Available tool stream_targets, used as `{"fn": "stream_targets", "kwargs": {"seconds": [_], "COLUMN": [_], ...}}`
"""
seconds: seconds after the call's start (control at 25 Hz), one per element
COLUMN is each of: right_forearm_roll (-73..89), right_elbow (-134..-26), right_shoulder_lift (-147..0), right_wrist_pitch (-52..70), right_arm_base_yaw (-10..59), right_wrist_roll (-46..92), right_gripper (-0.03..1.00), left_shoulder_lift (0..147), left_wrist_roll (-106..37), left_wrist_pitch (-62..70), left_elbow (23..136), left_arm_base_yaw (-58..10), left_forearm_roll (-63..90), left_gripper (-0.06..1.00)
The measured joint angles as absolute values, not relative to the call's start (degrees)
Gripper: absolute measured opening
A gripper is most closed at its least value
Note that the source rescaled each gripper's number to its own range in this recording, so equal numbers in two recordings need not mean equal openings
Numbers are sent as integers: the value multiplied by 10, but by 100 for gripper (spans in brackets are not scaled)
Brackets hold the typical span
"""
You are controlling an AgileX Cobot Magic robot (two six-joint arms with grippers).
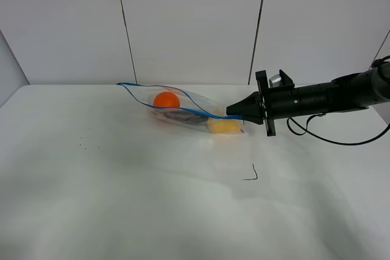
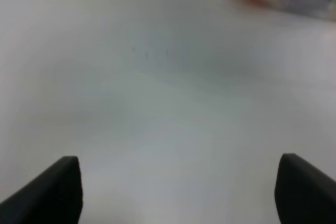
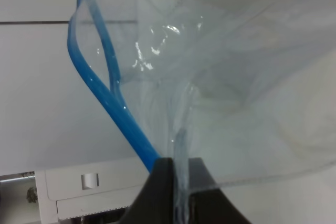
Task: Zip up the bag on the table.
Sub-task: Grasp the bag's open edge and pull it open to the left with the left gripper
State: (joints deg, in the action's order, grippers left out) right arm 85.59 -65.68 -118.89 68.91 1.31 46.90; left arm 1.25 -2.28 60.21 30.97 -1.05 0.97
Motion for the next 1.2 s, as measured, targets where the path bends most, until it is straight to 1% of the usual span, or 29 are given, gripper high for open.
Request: {"fn": "stream_targets", "kwargs": {"seconds": [0.2, 0.36, 0.52, 0.64, 0.8, 0.96, 1.04, 1.2], "right_forearm_roll": [856, 856, 856, 856, 860, 863, 866, 872], "right_elbow": [-657, -657, -657, -657, -657, -657, -657, -657], "right_shoulder_lift": [-1189, -1189, -1189, -1189, -1189, -1189, -1189, -1189], "right_wrist_pitch": [689, 689, 689, 689, 689, 689, 689, 689], "right_arm_base_yaw": [13, 13, 13, 13, 13, 13, 13, 13], "right_wrist_roll": [467, 466, 463, 462, 461, 461, 460, 460], "right_gripper": [0, 0, 0, 0, 0, 0, 0, 0], "left_shoulder_lift": [136, 270, 399, 483, 568, 633, 658, 702], "left_wrist_roll": [-33, -93, -187, -292, -444, -565, -625, -714], "left_wrist_pitch": [601, 599, 599, 590, 516, 440, 413, 343], "left_elbow": [428, 526, 615, 667, 691, 692, 692, 692], "left_arm_base_yaw": [-10, -10, -10, -10, -10, -22, -39, -90], "left_forearm_roll": [10, 10, 10, 10, 29, 120, 149, 158], "left_gripper": [100, 100, 100, 100, 100, 100, 100, 100]}}
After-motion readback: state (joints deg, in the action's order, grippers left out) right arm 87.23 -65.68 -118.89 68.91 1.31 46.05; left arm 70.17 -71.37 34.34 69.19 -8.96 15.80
